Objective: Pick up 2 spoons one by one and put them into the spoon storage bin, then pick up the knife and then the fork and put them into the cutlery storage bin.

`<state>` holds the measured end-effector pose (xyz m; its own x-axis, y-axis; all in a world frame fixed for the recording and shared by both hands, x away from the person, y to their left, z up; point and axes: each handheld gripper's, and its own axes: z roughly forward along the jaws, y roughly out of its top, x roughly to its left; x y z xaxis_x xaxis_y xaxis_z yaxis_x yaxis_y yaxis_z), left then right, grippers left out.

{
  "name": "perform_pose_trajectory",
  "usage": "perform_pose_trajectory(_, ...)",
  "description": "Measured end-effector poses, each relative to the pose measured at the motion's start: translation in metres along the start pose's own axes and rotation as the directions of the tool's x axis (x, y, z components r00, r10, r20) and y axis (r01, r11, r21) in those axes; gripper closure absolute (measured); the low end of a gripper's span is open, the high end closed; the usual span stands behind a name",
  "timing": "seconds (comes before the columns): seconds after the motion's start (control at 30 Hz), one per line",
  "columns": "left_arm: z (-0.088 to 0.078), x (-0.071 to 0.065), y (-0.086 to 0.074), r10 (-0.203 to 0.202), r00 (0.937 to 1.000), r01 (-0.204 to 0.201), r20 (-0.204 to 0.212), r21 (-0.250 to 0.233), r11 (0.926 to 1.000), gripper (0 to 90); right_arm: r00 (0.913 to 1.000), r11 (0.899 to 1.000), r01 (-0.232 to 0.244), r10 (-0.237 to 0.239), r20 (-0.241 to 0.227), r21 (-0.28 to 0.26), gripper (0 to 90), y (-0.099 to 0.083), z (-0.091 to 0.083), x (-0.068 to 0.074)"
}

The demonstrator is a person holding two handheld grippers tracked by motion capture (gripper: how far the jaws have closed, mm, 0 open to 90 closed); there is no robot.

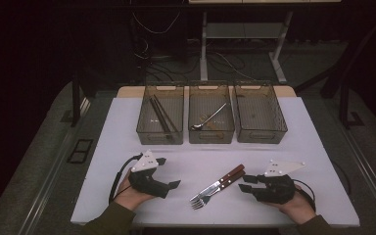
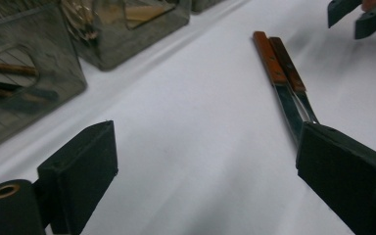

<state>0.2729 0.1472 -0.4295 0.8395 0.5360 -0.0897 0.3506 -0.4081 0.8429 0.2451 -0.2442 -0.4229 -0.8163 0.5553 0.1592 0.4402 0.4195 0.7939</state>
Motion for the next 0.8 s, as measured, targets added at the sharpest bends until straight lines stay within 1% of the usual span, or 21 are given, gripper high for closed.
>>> perform_pose_trajectory(0.03, -0.001, -0.001, -0.001, 0.006, 1.0000, -0.006, 0.004, 0.001, 1.0000, 6.3, 0.9999, 1.000, 0.012, -0.012, -0.010, 0.007, 72.2, 0.001, 0.003, 0.001)
perform_pose_trajectory(0.1, -0.002, -0.002, -0.003, 0.016, 0.9999, -0.016, 0.003, 0.007, 0.9998, 5.3, 0.9994, 1.000, 0.018, -0.018, -0.031, 0.022, 79.3, 0.004, 0.009, 0.004)
perform_pose_trajectory(0.2, -0.002, -0.001, -0.003, 0.007, 1.0000, -0.007, 0.001, 0.003, 1.0000, 4.9, 0.9975, 0.999, 0.037, -0.035, -0.062, 0.032, 88.6, 0.008, 0.018, 0.008)
perform_pose_trajectory(0.23, -0.002, -0.001, -0.003, 0.005, 1.0000, -0.005, -0.001, 0.000, 1.0000, 4.8, 0.9968, 0.998, 0.045, -0.042, -0.068, 0.041, 89.8, 0.009, 0.021, 0.010)
perform_pose_trajectory(0.43, -0.001, -0.001, -0.003, 0.008, 1.0000, -0.008, 0.000, 0.002, 1.0000, 4.8, 0.9913, 0.992, 0.089, -0.079, -0.105, 0.089, 90.0, 0.013, 0.041, 0.017)
perform_pose_trajectory(0.57, 0.000, -0.001, -0.003, 0.002, 1.0000, -0.002, 0.005, 0.002, 1.0000, 4.8, 0.9883, 0.986, 0.117, -0.103, -0.112, 0.122, 90.0, 0.015, 0.054, 0.022)
perform_pose_trajectory(0.7, 0.000, -0.001, -0.003, 0.010, 0.9999, -0.010, 0.009, 0.005, 0.9999, 4.8, 0.9865, 0.980, 0.131, -0.115, -0.117, 0.146, 90.0, 0.017, 0.064, 0.023)
perform_pose_trajectory(0.8, 0.000, 0.000, -0.003, 0.008, 0.9999, -0.008, 0.012, 0.005, 1.0000, 4.8, 0.9858, 0.978, 0.136, -0.118, -0.120, 0.158, 90.0, 0.017, 0.069, 0.023)
